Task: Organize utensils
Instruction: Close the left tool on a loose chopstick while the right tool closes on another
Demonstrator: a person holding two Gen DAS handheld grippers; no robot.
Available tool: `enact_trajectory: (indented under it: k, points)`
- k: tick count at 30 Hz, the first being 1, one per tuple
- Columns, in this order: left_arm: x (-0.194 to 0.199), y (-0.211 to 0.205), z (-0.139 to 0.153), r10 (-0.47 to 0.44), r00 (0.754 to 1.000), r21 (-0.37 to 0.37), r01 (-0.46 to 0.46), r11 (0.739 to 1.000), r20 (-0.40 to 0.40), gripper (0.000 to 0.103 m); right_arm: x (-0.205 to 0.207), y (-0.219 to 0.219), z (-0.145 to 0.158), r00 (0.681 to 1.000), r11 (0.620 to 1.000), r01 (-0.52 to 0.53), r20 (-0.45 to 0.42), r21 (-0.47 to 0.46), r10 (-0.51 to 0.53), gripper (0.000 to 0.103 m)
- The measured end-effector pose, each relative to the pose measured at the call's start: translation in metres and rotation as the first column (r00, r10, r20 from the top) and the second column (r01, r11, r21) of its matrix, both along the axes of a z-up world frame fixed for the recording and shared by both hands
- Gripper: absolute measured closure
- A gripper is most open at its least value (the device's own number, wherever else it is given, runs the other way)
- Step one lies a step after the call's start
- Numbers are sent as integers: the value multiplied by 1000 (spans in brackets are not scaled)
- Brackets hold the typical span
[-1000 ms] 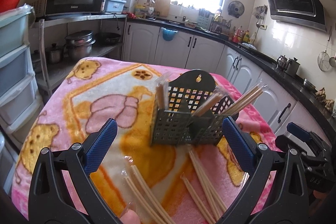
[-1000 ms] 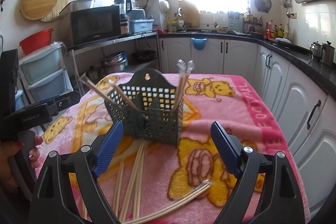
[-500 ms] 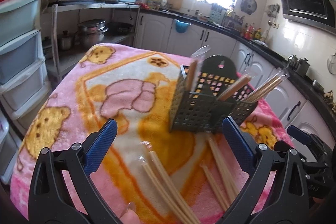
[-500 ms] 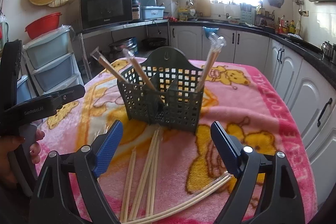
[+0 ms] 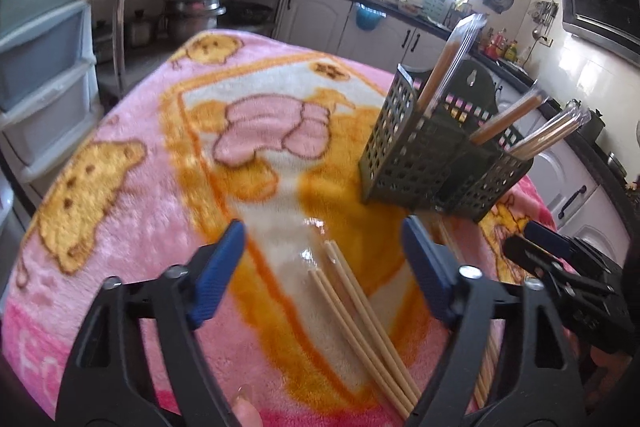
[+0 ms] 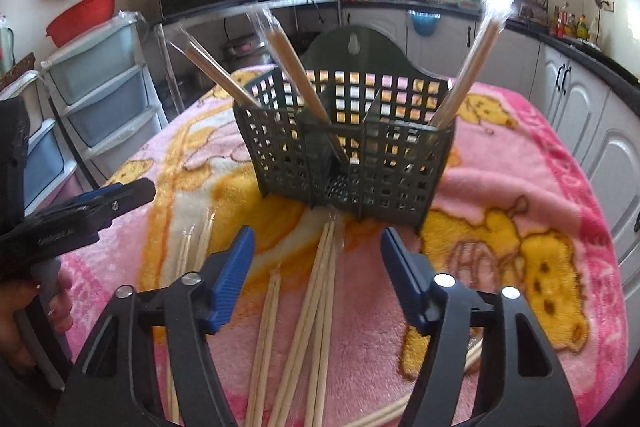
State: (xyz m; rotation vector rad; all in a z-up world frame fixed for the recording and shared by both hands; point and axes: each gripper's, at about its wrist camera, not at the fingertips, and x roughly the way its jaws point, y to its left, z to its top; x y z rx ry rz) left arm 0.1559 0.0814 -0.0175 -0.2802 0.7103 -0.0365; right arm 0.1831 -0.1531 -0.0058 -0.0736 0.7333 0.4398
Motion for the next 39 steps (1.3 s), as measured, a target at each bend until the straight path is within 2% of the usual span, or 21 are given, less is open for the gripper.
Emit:
enact_trajectory:
  k: [4, 6, 13, 14, 21, 26, 27, 29, 31, 39]
  points:
    - [7, 6, -21, -38, 996, -95, 31, 995, -75, 50, 16, 10, -12, 999, 999, -5, -34, -38, 3, 51]
    - [9, 9, -28, -41, 994, -115, 29, 993, -99, 53, 25, 15, -19, 999, 998, -8, -53, -57, 5, 55]
    - [17, 20, -47, -34, 989, -187, 7, 982, -142, 57, 53, 33, -36, 996, 993, -19, -91, -120, 8, 57]
    - [19, 22, -48, -32, 989, -194, 3, 981, -147, 58, 56, 34, -38, 995, 993, -17, -101, -120, 5, 62]
    - [30, 23, -55, -42, 986, -203, 8, 979, -160, 68, 73, 38, -43, 993, 992, 8, -113, -125, -22, 71]
    - [34, 15, -58, -84, 984, -211, 49, 976, -160, 83, 79, 40, -50, 991, 988, 14, -129, -154, -35, 90]
    - [34, 14, -61, -91, 983, -215, 55, 975, -162, 87, 79, 39, -50, 991, 989, 14, -131, -148, -34, 91]
    - [34, 15, -63, -91, 983, -224, 54, 973, -157, 90, 80, 36, -49, 991, 992, 16, -130, -127, -32, 97]
    - [34, 19, -64, -85, 984, -238, 45, 970, -159, 96, 78, 29, -46, 992, 994, 24, -124, -104, -37, 98]
    - [29, 29, -58, -65, 989, -261, 29, 965, -133, 99, 65, -9, -27, 993, 998, 60, -98, 23, -58, 99]
